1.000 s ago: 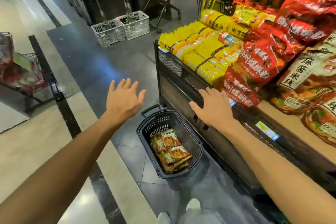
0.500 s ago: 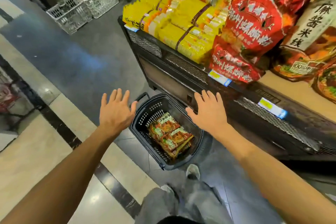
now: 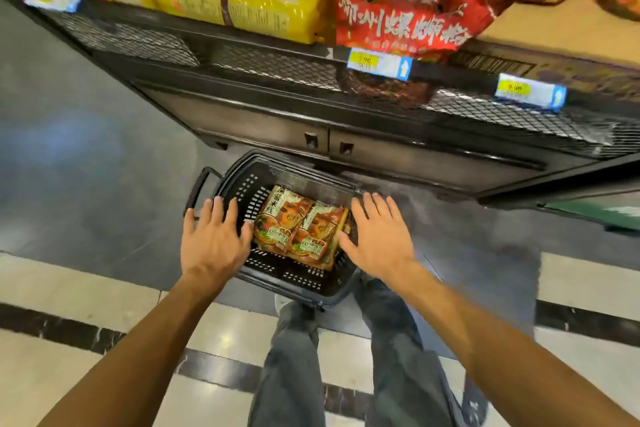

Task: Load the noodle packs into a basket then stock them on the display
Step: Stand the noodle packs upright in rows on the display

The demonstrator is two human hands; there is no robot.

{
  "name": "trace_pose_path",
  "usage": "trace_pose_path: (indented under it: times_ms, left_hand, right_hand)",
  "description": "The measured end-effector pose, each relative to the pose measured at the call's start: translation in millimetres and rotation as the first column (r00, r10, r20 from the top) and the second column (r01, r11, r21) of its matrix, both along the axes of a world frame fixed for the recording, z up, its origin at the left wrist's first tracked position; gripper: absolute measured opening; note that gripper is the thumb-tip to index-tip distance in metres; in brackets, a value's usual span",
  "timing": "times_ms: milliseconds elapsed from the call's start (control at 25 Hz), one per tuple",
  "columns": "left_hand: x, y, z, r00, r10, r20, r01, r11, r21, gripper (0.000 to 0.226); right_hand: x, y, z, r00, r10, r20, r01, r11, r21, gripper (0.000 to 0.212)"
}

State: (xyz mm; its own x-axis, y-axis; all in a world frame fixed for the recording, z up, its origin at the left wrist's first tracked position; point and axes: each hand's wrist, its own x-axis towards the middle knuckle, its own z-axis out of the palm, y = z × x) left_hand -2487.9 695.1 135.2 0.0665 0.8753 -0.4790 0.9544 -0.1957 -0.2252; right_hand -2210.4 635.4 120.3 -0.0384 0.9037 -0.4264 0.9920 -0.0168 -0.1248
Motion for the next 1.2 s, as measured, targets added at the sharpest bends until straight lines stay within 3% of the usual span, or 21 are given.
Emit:
trace_pose_path:
  times_ms: [120,280,360,400,520,760,840,960,1040,1120,1200]
  left_hand:
    - [-8.4,3.5,-73.8,0.998,-0.069,0.011,0.070,0.993,-0.090,0.068]
    - [-15.9,11.0,-177.6,0.989,-0.146,-0.017,0.141,0.974,-0.179,0.068]
    - [-22.8,16.3,-247.3,0.984,-0.173,-0.030,0.165,0.968,-0.190,0.070]
    - [-26.1,22.2,-249.5,0.982,-0.183,-0.054,0.170,0.968,-0.183,0.071]
    - [-36.7,31.3,-332.5,0.978,-0.199,-0.063,0.184,0.964,-0.190,0.073]
    - [-52.4,56.0,-475.6,0.968,-0.234,-0.091,0.207,0.950,-0.235,0.077]
    - [-58.3,57.9,-494.8,0.973,-0.220,-0.068,0.196,0.948,-0.252,0.080]
    - [-78.6,56.9,-537.5,0.994,-0.097,0.055,0.110,0.938,-0.330,0.088]
    - [-83.1,59.7,-548.5,0.960,0.129,0.247,-0.023,0.920,-0.392,0.090]
    - [-82.2,68.4,-543.1,0.805,0.433,0.406,-0.253,0.869,-0.425,0.094]
    - [-76.7,80.0,-537.0,0.656,0.597,0.462,-0.402,0.794,-0.456,0.094]
  right_hand:
    - [-19.1,-17.9,-69.2,0.996,-0.086,0.002,0.086,0.996,-0.039,0.079]
    - [-37.5,-27.5,-175.5,0.993,-0.121,-0.003,0.118,0.972,-0.204,0.078]
    - [-45.2,-26.4,-243.1,0.992,-0.127,-0.009,0.123,0.972,-0.201,0.079]
    - [-49.7,-20.2,-244.6,0.993,-0.114,0.015,0.115,0.974,-0.195,0.079]
    - [-69.0,-13.3,-330.0,0.991,-0.134,0.013,0.134,0.970,-0.201,0.080]
    - [-83.0,4.1,-467.0,0.964,-0.233,0.124,0.263,0.888,-0.378,0.098]
    - [-83.6,0.8,-483.1,0.928,-0.345,0.139,0.371,0.831,-0.415,0.110]
    - [-97.3,-8.9,-524.5,0.859,-0.506,0.073,0.486,0.765,-0.422,0.128]
    - [-100.8,-12.5,-535.7,0.782,-0.623,0.008,0.573,0.713,-0.404,0.132]
    - [-104.6,-10.6,-533.3,0.699,-0.712,-0.067,0.647,0.668,-0.368,0.130]
    - [-108.2,-2.8,-529.4,0.608,-0.774,-0.178,0.722,0.632,-0.282,0.114]
